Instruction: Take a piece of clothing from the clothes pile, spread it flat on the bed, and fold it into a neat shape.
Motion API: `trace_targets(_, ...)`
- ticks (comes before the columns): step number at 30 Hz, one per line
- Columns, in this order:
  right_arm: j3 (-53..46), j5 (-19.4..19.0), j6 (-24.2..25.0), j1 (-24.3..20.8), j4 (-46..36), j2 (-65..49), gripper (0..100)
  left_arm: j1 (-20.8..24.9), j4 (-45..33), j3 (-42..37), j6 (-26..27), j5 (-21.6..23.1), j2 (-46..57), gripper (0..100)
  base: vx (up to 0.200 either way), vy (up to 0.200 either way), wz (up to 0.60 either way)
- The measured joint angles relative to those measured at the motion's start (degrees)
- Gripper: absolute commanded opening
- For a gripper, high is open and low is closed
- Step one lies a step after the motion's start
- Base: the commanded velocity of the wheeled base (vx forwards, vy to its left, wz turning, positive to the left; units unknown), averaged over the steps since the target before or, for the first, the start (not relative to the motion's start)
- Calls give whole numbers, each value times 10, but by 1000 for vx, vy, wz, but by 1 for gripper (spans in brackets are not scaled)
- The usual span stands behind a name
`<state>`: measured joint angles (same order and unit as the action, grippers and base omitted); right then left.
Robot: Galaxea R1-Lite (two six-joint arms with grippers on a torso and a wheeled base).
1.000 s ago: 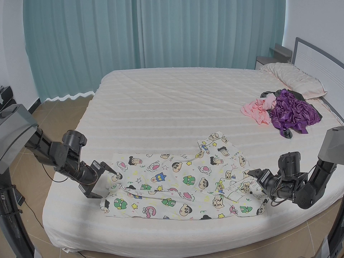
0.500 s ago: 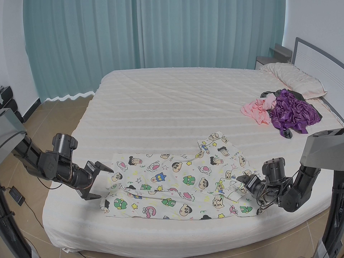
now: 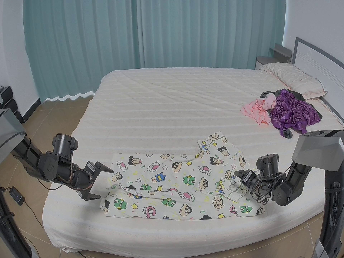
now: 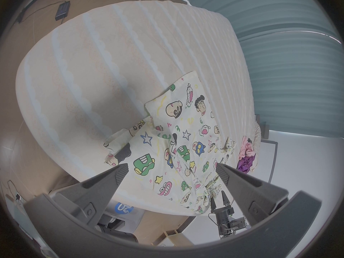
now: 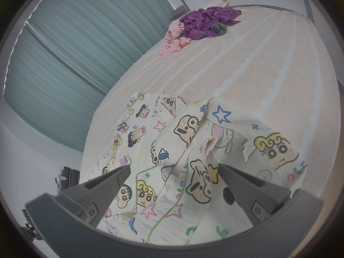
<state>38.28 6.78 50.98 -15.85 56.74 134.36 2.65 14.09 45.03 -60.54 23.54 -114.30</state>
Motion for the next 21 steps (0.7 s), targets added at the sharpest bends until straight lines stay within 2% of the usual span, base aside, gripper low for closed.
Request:
trace_targets(8,19,0,-8,8,-29,7,0,2,9,-7,-1,-11,0,100,0,0,0)
trace_targets(21,-14,5,-11,8,-30,-23,0,2,10,-8,-1,-12,0,100,0,0,0)
